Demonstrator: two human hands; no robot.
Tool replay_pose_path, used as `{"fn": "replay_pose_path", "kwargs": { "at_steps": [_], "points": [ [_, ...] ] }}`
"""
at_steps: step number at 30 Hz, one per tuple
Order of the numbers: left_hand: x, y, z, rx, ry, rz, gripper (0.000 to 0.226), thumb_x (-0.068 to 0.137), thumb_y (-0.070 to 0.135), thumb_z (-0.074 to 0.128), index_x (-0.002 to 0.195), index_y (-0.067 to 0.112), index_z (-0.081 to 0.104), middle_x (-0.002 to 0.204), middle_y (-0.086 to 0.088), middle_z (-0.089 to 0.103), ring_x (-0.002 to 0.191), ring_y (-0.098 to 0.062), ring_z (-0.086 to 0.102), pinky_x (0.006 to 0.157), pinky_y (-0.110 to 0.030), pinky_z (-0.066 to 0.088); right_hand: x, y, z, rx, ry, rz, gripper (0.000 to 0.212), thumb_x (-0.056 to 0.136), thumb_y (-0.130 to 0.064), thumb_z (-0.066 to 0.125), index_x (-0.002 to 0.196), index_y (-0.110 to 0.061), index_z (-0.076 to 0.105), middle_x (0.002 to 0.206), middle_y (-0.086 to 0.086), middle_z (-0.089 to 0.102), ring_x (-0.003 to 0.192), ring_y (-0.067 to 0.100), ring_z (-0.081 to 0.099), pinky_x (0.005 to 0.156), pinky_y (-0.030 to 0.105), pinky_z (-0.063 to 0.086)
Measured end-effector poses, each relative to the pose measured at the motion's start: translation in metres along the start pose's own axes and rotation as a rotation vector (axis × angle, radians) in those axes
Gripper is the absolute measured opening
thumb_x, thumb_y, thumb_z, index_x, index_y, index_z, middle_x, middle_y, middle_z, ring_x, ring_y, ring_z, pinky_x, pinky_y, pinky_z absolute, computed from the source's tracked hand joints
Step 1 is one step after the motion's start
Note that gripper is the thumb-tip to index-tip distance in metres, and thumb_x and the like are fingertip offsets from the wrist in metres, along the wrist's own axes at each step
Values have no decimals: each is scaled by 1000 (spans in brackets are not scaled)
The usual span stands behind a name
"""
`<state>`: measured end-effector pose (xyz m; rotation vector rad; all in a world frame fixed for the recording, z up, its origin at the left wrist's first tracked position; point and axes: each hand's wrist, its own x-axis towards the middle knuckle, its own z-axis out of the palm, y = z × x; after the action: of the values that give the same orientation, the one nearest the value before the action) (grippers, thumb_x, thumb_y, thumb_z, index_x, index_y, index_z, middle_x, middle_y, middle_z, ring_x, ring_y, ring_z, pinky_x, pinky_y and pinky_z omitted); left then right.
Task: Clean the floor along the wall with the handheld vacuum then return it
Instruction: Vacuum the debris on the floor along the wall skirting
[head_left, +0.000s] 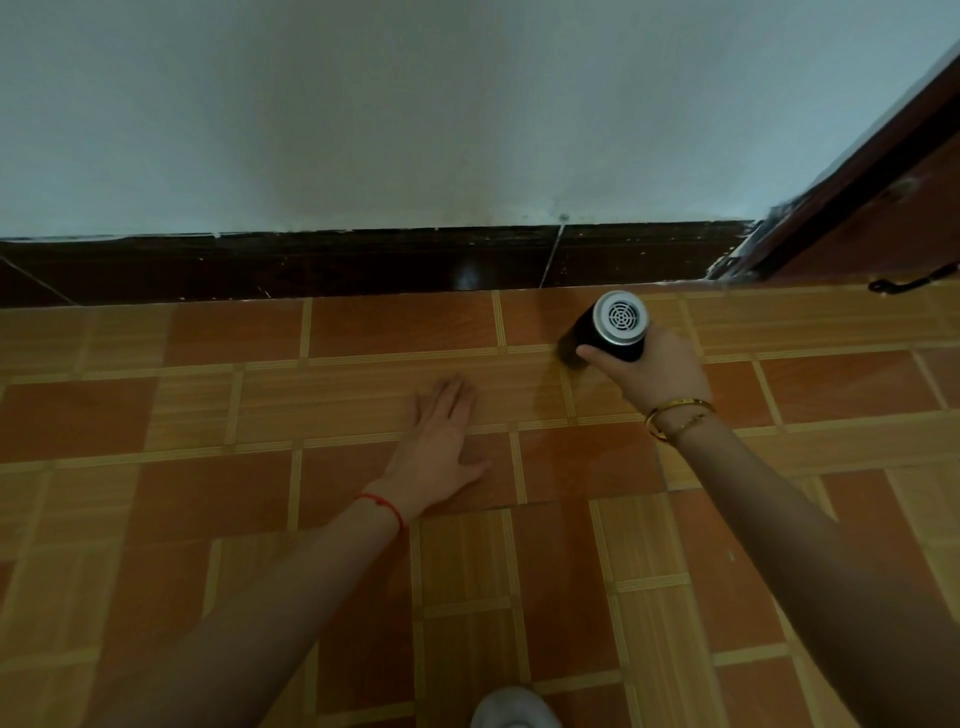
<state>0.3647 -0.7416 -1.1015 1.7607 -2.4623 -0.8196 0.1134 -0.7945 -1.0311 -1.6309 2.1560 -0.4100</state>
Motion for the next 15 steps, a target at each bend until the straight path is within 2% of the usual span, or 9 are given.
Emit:
{"fn": "replay_pose_path", "kwargs": {
  "at_steps": [4, 7, 11, 13, 15],
  "points": [
    [-2, -2, -3, -10, -5, -16, 96, 87, 47, 65, 157, 13, 10, 166, -8, 5, 153, -24, -1, 123, -50, -4, 1, 5, -8, -26, 95, 88, 63, 71, -59, 70, 112, -12, 61, 101, 12, 69, 95, 29, 64, 65, 33, 48],
    [-4, -3, -4, -6, -7, -20, 96, 87, 47, 65, 157, 13, 10, 166, -8, 5, 153, -24, -2, 122, -49, -5, 1, 6, -11, -2, 85, 86, 60, 71, -58, 71, 108, -12, 63, 97, 11, 70, 90, 27, 65, 63, 31, 46],
    [-8, -4, -4, -9, -6, -19, 99, 84, 46, 69, 157, 14, 9, 166, -8, 4, 153, -24, -3, 121, -49, -6, -6, -6, -8, 66, -58, -29, 55, 72, -55, 72, 107, -14, 62, 84, -2, 64, 77, 15, 62, 59, 26, 49],
    [-10, -5, -4, 11, -20, -21, 102, 82, 44, 72, 157, 14, 9, 166, -7, 3, 153, -24, -3, 121, -49, -6, -16, -18, -6, 92, -163, -93, 54, 74, -48, 73, 115, -15, 60, 89, -5, 62, 78, 11, 60, 66, 25, 51],
    [-13, -6, -6, 39, -31, -35, 103, 82, 40, 74, 157, 14, 8, 166, -7, 2, 153, -25, -3, 120, -48, -7, -31, -24, -2, 74, -253, -145, 57, 74, -49, 73, 120, -18, 58, 98, -6, 64, 86, 8, 59, 75, 24, 51]
  ]
}}
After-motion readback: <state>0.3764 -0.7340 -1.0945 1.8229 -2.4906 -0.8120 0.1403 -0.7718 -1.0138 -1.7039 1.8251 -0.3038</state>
